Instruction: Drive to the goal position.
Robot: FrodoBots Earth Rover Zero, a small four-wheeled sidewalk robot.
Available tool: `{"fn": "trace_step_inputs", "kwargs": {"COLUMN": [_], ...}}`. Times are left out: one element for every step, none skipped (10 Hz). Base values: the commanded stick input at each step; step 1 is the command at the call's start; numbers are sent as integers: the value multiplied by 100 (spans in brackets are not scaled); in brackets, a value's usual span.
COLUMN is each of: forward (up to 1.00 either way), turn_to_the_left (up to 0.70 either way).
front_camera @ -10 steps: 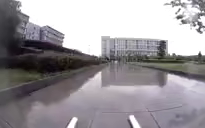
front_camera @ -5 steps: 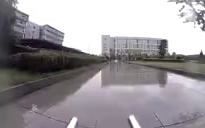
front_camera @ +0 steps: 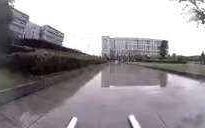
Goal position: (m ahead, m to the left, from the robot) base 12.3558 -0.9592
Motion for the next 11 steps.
{"fn": "trace_step_inputs", "kwargs": {"forward": [70,70,70,70,70,70,70,70,70,70,70], "turn_to_the_left": [0,0,0,0,0,0,0,0,0,0,0]}}
